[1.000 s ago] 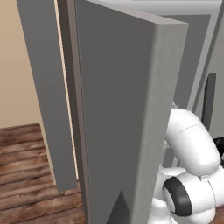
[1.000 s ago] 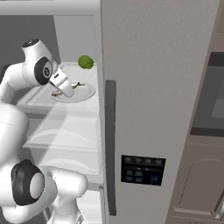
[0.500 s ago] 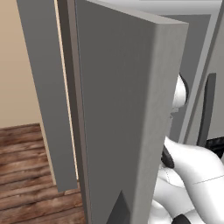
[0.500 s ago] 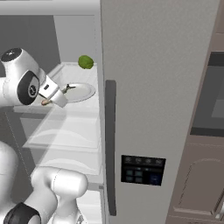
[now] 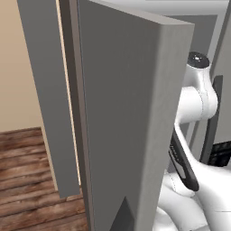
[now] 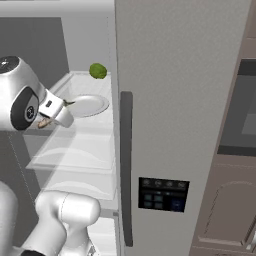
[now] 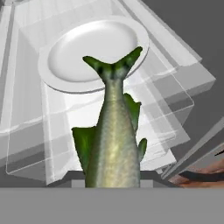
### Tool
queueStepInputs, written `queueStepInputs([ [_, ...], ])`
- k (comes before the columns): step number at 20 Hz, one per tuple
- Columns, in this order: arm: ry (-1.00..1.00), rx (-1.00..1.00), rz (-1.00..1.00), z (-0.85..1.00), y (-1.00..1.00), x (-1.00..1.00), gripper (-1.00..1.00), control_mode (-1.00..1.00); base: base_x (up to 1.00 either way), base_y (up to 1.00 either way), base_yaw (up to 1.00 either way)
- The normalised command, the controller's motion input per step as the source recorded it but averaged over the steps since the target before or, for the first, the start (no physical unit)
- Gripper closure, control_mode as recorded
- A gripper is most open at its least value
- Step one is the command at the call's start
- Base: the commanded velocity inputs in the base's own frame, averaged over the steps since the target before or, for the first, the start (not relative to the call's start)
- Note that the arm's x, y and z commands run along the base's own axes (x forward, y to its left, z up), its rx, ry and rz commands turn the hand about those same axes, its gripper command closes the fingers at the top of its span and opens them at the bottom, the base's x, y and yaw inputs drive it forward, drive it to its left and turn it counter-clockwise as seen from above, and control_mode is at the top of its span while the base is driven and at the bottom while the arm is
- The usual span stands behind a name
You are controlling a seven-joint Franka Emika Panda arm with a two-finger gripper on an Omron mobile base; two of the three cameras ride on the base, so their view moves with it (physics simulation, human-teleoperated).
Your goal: Retrieve the fish from the fridge and place it on the saucepan with marinade on the stove.
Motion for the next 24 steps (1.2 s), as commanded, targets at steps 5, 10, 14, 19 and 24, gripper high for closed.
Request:
queueStepInputs([
  [5,0.07,-0.09,0.15,0.01,-0.01,-0.87,1.00,-1.00,0.00,0.00,0.00],
  [10,0.04,-0.06,0.18,0.00,-0.05,-0.75,1.00,-1.00,0.00,0.00,0.00],
  [14,0.03,-0.04,0.15,0.00,-0.06,-0.58,1.00,-1.00,0.00,0.00,0.00],
  [19,0.06,-0.06,0.03,0.00,0.02,-0.14,1.00,-1.00,0.00,0.00,0.00],
  [24,0.04,-0.04,0.00,0.00,0.01,-0.03,1.00,-1.00,0.00,0.00,0.00],
])
